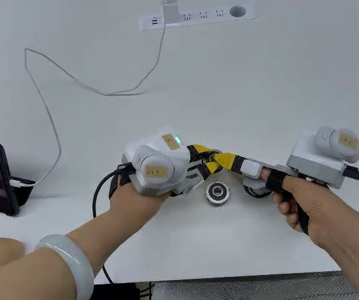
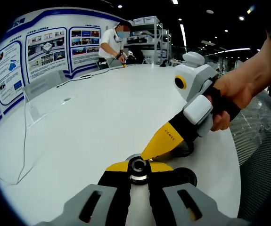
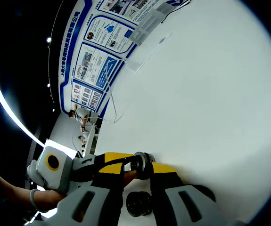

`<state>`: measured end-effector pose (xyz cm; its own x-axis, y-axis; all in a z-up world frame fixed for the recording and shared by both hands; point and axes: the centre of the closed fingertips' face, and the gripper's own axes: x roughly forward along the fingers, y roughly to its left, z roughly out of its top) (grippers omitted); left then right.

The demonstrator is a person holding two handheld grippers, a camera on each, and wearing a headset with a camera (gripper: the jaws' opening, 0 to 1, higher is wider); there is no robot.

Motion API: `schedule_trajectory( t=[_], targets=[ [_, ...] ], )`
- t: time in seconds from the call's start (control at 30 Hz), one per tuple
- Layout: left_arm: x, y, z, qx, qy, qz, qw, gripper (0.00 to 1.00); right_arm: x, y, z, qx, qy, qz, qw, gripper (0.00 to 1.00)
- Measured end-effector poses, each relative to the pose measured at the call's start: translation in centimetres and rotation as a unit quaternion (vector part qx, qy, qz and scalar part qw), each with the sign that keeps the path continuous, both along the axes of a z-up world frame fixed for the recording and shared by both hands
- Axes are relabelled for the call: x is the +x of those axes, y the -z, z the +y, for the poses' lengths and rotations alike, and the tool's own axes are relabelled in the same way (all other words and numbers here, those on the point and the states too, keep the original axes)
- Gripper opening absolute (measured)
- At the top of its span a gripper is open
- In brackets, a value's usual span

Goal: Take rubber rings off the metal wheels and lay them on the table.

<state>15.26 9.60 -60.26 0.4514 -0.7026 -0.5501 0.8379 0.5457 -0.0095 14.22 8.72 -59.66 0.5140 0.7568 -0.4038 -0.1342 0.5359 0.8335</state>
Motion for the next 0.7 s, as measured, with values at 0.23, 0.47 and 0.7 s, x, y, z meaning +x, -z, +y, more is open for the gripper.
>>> schedule_trajectory(
  t=[0.23, 0.47, 0.7],
  targets=[
    [-0.04, -0.04, -0.02, 0.001, 0.000, 0.000, 1.0000, 0.13, 0.09, 0.06, -0.01, -0.002, -0.001, -0.006, 1.0000, 0.22],
    [-0.06, 0.00, -0.01, 0.001, 0.001, 0.000, 1.0000, 0.13, 0.04, 0.02, -0.16, -0.004, -0.006, -0.012, 0.9999, 0.22],
    [-0.09, 0.06, 0.01, 0.002, 0.001, 0.001, 1.0000, 0.13, 0.21, 0.50, 0.05, 0.001, -0.002, -0.007, 1.0000, 0.21]
  ],
)
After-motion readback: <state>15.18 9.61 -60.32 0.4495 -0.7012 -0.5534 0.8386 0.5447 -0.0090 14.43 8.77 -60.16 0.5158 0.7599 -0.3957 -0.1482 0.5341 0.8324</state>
